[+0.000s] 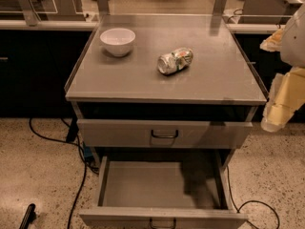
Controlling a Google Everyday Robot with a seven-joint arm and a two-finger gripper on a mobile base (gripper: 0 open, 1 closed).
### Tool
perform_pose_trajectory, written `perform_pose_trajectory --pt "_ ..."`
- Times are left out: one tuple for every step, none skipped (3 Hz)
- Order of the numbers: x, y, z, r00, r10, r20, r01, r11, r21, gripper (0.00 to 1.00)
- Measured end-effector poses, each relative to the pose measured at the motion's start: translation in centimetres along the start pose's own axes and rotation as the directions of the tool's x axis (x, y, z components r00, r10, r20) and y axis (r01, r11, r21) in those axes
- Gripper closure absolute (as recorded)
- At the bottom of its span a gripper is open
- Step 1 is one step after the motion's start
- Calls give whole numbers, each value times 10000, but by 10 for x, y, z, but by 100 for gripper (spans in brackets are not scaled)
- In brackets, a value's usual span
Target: Place 7up can into middle drawer
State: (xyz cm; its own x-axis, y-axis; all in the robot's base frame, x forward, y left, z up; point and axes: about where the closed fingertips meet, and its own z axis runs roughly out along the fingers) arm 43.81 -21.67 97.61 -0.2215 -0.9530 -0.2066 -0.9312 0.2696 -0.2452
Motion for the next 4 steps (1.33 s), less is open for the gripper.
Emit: perform_pose_trajectory --pt "0 0 0 10000 -2 0 2 10000 0 0" --pt "-1 -8 2 9998 -192 25 192 9998 11 0" --pt "-6 -29 6 9961 -881 51 882 9961 -104 0" --pt "-11 -55 11 9821 -1842 403 1853 9824 -253 0"
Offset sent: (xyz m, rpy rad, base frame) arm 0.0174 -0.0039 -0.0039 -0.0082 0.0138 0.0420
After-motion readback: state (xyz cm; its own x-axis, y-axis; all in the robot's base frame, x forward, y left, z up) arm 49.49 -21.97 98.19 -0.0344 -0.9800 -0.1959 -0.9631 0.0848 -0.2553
